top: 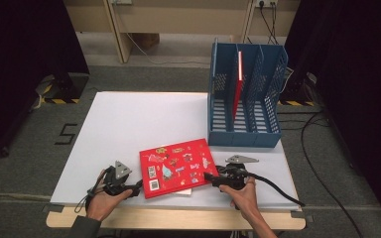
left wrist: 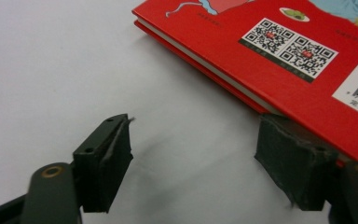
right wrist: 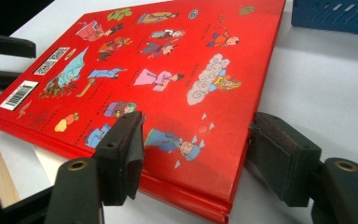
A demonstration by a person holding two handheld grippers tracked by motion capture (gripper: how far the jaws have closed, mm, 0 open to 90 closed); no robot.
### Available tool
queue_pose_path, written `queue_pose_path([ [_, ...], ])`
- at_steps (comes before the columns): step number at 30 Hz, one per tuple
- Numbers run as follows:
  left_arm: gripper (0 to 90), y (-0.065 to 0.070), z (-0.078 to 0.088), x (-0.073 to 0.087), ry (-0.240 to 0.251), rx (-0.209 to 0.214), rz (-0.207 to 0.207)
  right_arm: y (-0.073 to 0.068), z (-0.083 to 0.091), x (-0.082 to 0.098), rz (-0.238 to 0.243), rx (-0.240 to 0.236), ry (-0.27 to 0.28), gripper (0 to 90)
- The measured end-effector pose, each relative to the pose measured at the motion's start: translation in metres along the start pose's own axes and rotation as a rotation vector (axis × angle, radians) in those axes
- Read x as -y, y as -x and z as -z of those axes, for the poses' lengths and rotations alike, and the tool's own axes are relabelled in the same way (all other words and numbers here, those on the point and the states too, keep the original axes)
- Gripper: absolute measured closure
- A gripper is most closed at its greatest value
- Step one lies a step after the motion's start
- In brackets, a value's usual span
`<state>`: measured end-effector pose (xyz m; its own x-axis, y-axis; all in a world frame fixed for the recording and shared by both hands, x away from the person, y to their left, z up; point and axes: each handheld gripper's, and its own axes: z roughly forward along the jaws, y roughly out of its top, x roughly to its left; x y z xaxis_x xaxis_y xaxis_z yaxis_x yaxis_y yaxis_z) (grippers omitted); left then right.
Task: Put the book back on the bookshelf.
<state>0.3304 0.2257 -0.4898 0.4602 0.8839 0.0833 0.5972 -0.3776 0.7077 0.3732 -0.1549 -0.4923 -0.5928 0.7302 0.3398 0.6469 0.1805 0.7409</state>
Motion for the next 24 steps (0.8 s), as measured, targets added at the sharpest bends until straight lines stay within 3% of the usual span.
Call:
queue_pose_path([
  [3, 24.7, 0.0005, 0.0007, -0.0008, -0.007, -0.005, -0.015, 0.0008, -0.0006, 0.0001, -0.013, 0.0, 0.001, 34.7],
  [10, 23.3, -0.0018, 0.0015, -0.0008, 0.005, 0.002, -0.005, 0.0032, -0.0009, 0.0014, -0.05, -0.019, -0.004, 34.8],
  [16, 16.0, -0.0073, 0.0057, -0.0023, 0.053, 0.021, 0.076, 0.0037, -0.0007, 0.0022, -0.062, -0.024, -0.005, 34.6],
  [19, 16.1, -0.0025, 0.0056, -0.0032, 0.048, 0.006, 0.051, 0.0036, -0.0013, 0.0025, -0.067, -0.025, -0.007, 33.4],
  [24, 16.3, -0.0012, 0.0058, -0.0036, 0.049, 0.002, 0.047, 0.0032, -0.0022, 0.003, -0.072, -0.032, -0.009, 31.3],
])
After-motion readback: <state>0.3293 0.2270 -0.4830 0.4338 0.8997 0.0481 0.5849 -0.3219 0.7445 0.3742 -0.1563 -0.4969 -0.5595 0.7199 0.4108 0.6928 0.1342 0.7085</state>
